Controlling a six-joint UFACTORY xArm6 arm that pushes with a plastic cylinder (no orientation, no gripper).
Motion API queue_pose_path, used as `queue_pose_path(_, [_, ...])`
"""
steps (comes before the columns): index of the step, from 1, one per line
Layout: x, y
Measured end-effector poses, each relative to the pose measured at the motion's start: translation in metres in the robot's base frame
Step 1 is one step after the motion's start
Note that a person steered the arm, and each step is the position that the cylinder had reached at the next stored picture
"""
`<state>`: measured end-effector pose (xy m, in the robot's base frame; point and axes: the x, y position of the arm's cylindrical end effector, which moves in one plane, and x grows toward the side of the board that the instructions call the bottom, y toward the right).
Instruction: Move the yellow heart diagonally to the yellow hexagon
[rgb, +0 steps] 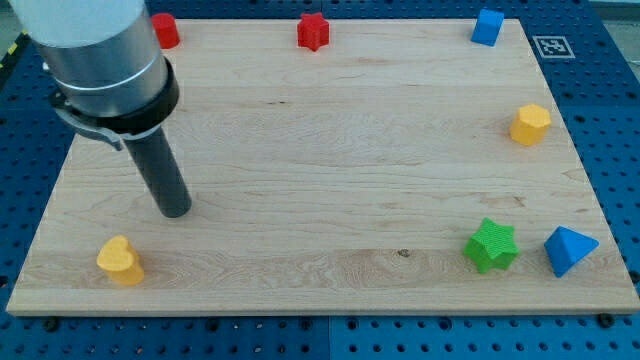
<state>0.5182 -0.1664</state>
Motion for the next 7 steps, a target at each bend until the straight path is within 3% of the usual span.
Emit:
queue_pose_path(2, [0.000,-0.096])
queue_pose_path(4, [0.068,-0.094])
queue_pose_path(7, [0.076,-0.063])
